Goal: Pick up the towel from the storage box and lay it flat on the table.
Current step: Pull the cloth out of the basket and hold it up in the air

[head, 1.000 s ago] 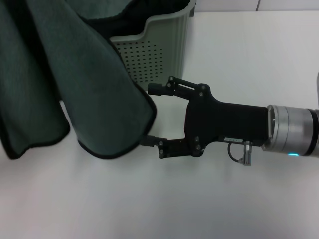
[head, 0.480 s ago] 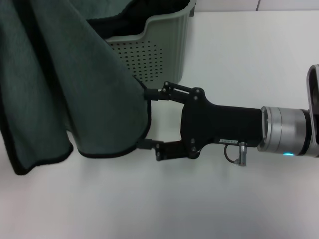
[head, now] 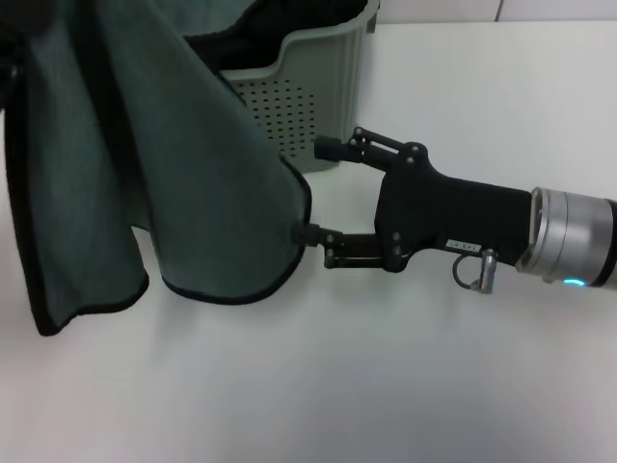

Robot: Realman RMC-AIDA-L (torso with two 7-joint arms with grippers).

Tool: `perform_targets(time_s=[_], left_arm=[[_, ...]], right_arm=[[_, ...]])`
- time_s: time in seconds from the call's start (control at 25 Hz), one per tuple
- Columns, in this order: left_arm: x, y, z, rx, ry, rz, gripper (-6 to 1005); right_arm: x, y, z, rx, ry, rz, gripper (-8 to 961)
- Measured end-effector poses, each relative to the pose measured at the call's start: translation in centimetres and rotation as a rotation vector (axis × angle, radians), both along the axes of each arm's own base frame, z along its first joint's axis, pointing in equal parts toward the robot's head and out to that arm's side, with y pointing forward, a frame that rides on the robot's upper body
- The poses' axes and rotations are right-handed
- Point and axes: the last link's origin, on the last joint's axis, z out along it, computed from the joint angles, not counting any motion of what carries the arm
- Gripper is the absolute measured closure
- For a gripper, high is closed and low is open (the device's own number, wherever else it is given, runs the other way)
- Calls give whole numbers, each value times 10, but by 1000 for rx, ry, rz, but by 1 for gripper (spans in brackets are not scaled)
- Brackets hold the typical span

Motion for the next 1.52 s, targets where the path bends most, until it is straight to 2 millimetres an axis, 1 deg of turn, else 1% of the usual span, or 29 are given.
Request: perform_targets(time_s=[0.2,0.44,0.68,1.04,1.28,1.52], left_arm=[[4,2,-1,-8,25,-29,967],[13,1,-7,-21,72,-90,964],[19,0,-12,-29,115,-142,961],[19,-1,-13,-25,130,-151,957],[17,0,-12,-2,134,-143,954],[14,-1,-11,12,131,-128,952]], right_arm=[[0,2,-2,-11,-10,-2,79],[4,2,-10,-78,-40,-32,86],[3,-4,-18,-127,-74,-1,99],[4,-18,-25,-215,-146,78,118],[7,-25,-20,-248,-148,132,130],[19,-22,-7,-220,-134,94,143]])
